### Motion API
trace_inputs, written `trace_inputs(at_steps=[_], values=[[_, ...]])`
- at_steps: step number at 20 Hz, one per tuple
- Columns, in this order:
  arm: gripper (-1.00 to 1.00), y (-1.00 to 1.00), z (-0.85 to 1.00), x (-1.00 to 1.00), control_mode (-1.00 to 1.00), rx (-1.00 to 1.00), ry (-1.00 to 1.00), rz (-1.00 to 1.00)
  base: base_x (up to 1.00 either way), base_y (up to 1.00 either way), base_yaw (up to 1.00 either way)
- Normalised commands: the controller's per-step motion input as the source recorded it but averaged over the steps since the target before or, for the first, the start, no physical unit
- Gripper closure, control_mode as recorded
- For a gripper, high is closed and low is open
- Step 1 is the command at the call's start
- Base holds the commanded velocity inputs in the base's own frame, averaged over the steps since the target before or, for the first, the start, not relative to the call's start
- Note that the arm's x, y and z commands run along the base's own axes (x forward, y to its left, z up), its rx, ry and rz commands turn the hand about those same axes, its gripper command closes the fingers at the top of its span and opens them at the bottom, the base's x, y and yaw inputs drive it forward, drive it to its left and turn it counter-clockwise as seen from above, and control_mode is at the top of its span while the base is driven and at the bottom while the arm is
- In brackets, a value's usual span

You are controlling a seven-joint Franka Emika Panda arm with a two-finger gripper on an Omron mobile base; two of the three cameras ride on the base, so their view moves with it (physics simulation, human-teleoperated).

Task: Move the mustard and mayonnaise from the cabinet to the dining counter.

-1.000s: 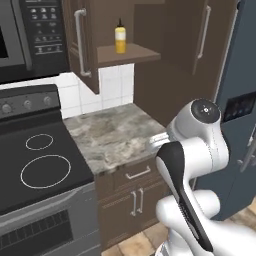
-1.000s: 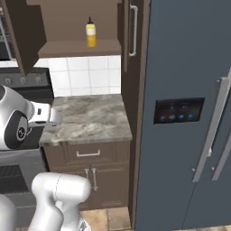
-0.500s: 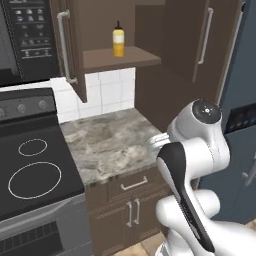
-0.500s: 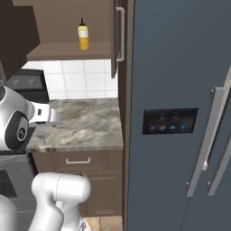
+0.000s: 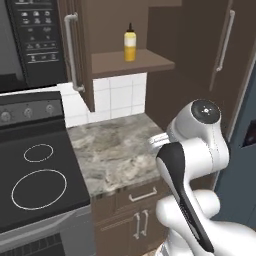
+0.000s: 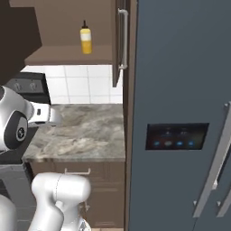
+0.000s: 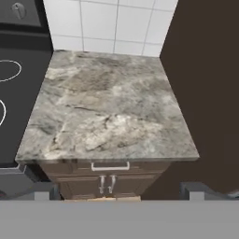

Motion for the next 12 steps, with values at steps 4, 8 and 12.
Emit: trace_inputs(at_steps=[4, 8, 12], values=[[-1.00, 0.00, 0.00, 0.00, 1.00, 0.00, 0.00, 0.00, 0.55, -0.05, 0.12], [-1.00, 0.00, 0.00, 0.00, 1.00, 0.00, 0.00, 0.00, 0.59, -0.03, 0.16], [-1.00, 0.00, 0.00, 0.00, 1.00, 0.00, 0.00, 0.00, 0.43, -0.14, 0.18]])
